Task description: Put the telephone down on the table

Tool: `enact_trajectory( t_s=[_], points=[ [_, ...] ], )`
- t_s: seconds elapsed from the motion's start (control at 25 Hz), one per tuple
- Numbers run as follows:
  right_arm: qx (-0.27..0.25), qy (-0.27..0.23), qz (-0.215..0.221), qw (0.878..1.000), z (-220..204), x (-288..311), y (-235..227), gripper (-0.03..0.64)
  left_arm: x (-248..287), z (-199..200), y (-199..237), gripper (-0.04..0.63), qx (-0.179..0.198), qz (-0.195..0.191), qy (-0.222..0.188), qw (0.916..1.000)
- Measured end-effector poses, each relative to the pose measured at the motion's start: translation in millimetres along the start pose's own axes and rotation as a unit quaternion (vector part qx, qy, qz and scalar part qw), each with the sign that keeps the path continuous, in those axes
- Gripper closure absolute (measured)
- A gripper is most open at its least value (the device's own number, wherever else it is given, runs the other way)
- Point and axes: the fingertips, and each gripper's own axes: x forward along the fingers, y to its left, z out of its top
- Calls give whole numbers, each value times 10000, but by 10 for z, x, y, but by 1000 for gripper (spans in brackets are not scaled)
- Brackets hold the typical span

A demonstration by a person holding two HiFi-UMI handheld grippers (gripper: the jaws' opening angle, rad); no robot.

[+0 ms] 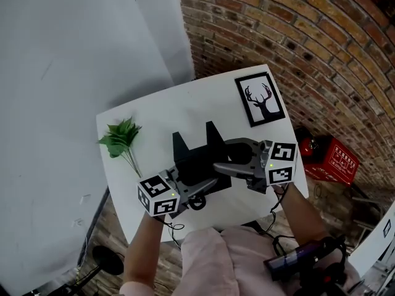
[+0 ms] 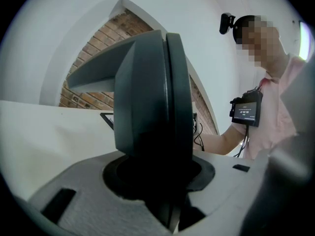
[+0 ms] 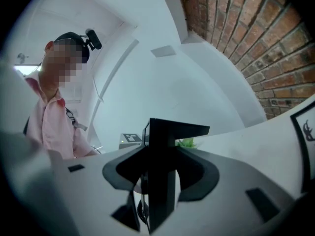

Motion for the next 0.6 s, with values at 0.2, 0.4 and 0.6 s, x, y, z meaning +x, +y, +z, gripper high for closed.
enact_trajectory(
  t_s=[0.2,0.4,0.6],
  points=[
    [216,100,8,9997,-215,-4,-134,425,64,-210,102,430,-206,29,64,9998],
    [424,209,-15,9989,-404,24,-254,423,97,-396,201,430,-476,51,64,9988],
    [579,314,-66,9978,-540,32,-345,420,125,-516,274,430,-649,85,122,9978]
  ],
)
